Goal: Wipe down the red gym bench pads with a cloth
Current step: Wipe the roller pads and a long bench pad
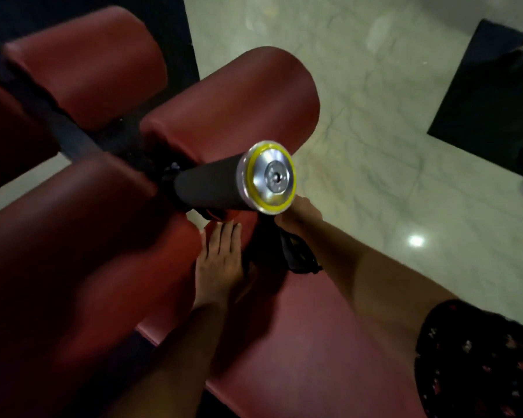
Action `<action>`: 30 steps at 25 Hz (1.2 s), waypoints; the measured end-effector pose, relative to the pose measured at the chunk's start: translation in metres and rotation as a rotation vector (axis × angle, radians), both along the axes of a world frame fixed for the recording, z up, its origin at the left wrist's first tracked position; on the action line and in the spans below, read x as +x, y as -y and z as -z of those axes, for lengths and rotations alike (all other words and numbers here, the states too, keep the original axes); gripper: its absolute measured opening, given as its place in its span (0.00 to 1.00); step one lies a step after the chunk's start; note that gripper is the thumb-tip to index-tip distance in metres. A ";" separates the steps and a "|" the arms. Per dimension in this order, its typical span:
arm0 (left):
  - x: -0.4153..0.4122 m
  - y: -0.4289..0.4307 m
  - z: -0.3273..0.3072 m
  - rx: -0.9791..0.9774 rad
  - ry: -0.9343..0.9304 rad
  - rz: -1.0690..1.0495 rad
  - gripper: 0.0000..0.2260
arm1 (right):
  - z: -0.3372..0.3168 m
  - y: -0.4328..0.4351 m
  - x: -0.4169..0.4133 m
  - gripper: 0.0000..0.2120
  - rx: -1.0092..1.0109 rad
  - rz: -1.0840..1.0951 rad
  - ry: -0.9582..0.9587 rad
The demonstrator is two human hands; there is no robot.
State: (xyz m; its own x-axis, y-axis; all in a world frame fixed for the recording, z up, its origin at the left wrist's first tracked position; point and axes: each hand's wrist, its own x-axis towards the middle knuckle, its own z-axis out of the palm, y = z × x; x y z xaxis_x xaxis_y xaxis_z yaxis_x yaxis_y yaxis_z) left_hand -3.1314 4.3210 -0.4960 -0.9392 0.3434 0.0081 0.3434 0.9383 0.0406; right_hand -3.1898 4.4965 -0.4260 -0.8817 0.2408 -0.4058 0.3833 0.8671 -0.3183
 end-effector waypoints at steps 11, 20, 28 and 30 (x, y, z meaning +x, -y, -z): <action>-0.034 -0.022 0.018 0.006 -0.021 0.220 0.33 | 0.022 -0.014 -0.002 0.27 0.031 -0.200 -0.053; -0.032 -0.028 0.009 -0.115 -0.032 0.199 0.38 | 0.042 -0.057 0.049 0.29 0.081 -0.125 0.040; -0.032 -0.027 0.008 -0.160 -0.030 0.207 0.38 | 0.059 -0.073 0.065 0.27 0.097 -0.136 0.004; -0.030 -0.030 0.005 -0.175 -0.032 0.201 0.39 | 0.069 -0.092 0.101 0.27 0.141 -0.087 0.033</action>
State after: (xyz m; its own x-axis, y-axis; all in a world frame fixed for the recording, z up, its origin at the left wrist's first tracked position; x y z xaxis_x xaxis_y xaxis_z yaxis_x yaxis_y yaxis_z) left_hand -3.1618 4.3506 -0.5008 -0.8522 0.5218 -0.0390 0.5221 0.8428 -0.1306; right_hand -3.0892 4.5887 -0.4953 -0.8883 0.2208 -0.4027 0.3131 0.9326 -0.1793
